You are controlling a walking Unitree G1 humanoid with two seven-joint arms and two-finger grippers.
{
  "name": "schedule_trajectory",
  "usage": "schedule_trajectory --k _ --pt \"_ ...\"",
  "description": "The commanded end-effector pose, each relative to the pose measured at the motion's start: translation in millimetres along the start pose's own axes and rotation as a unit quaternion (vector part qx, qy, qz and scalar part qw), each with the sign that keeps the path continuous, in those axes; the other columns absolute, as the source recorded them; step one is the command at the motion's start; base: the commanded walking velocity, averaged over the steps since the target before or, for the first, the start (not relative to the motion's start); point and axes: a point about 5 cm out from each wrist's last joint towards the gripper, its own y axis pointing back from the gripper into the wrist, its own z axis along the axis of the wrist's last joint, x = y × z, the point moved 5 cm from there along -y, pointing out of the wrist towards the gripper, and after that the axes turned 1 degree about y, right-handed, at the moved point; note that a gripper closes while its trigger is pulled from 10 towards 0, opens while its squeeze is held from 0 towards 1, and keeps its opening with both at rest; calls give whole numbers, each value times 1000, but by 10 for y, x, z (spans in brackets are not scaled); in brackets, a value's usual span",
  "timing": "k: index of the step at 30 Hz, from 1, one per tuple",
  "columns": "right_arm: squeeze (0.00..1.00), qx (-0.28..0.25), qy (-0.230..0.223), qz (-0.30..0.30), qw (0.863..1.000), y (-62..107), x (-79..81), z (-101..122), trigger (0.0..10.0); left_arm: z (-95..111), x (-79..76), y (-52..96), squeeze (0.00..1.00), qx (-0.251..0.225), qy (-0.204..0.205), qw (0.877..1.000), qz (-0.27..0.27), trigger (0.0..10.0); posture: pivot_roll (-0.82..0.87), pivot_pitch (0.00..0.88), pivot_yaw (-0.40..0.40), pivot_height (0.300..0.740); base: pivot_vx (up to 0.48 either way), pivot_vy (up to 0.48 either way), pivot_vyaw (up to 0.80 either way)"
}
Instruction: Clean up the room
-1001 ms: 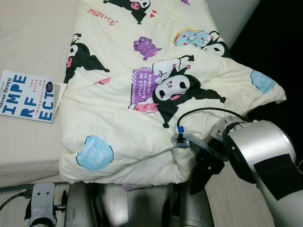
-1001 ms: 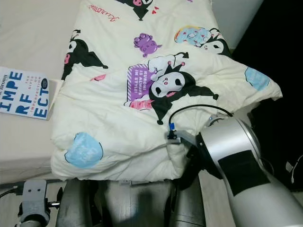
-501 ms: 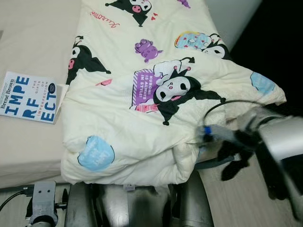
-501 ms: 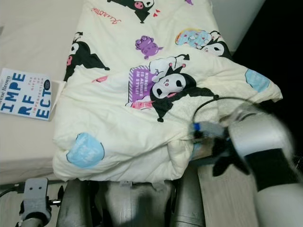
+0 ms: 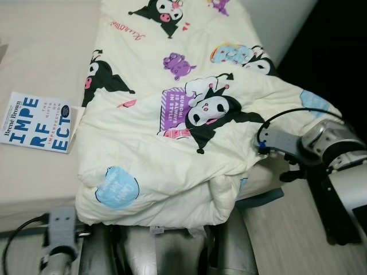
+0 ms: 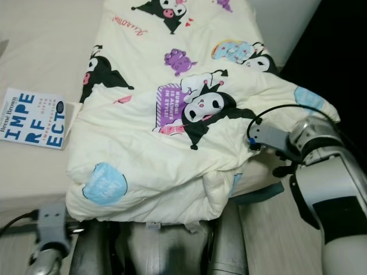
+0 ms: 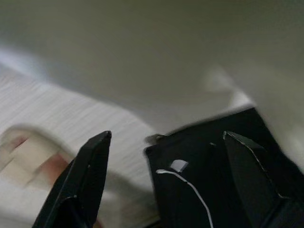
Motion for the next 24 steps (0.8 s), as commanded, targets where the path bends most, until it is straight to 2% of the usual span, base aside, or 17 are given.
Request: schedule_trajectory --k 1,4,6,7,9,10,11,12,13,14,15,17,18,19,21,23,24 --pt "0 -4 -27 -17 999 -51 14 -72 10000 -231 -176 121 0 39 -8 999 -35 10000 -117 238 -113 471 0 0 0" --pt "0 -30 -48 -85 995 -40 -118 -46 10000 -238 -159 129 0 39 -9 999 -34 10000 -113 241 -113 471 0 0 0" --pt "0 -71 -61 -143 985 33 -287 61 10000 -239 -150 129 0 39 -10 999 -33 10000 -116 242 -111 471 0 0 0" --pt "0 -71 -61 -143 985 33 -287 61 10000 -239 -150 129 0 39 -10 999 -33 10000 -116 242 -111 471 0 0 0" --pt "0 -107 -73 -193 973 122 -429 167 10000 -239 -144 126 0 39 -10 999 -32 10000 -119 243 -110 471 0 0 0" --pt "0 -107 -73 -193 973 122 -429 167 10000 -239 -144 126 0 39 -10 999 -32 10000 -119 243 -110 471 0 0 0" --pt "0 -132 -85 -217 963 177 -496 234 10000 -235 -148 122 0 38 -11 999 -33 10000 -121 242 -110 471 0 0 0" --pt "0 -132 -85 -217 963 177 -496 234 10000 -235 -148 122 0 38 -11 999 -33 10000 -121 242 -110 471 0 0 0" --pt "0 -147 -94 -230 957 211 -533 269 10000 -232 -151 120 0 37 -11 999 -34 10000 -121 243 -110 471 0 0 0" --pt "0 -223 -168 -182 943 162 -427 450 10000 -217 -137 110 0 35 -14 999 -30 10000 -124 246 -113 471 0 0 0" --pt "0 -223 -168 -182 943 162 -427 450 10000 -217 -137 110 0 35 -14 999 -30 10000 -124 246 -113 471 0 0 0" --pt "0 -275 -234 -111 926 58 -243 593 10000 -215 -74 107 0 35 -17 999 -17 10000 -122 251 -114 471 0 0 0" --pt "0 -284 -251 -88 921 -16 -142 619 10000 -225 -22 110 0 39 -23 999 -8 10000 -122 251 -114 471 0 0 0" --pt "0 -273 -282 -60 918 -170 35 601 10000 -257 82 128 0 47 -32 998 8 10000 -110 260 -114 471 0 0 0" --pt "0 -269 -289 -57 917 -211 79 593 10000 -266 110 134 0 49 -35 998 12 10000 -110 260 -114 471 0 0 0" --pt "0 -263 -310 -40 913 -319 219 605 10000 -306 236 164 0 60 -50 996 32 10000 -103 266 -110 471 0 0 0" --pt "0 -264 -323 -36 908 -362 275 623 10000 -332 349 190 0 69 -65 994 50 10000 -98 271 -106 471 0 0 0"
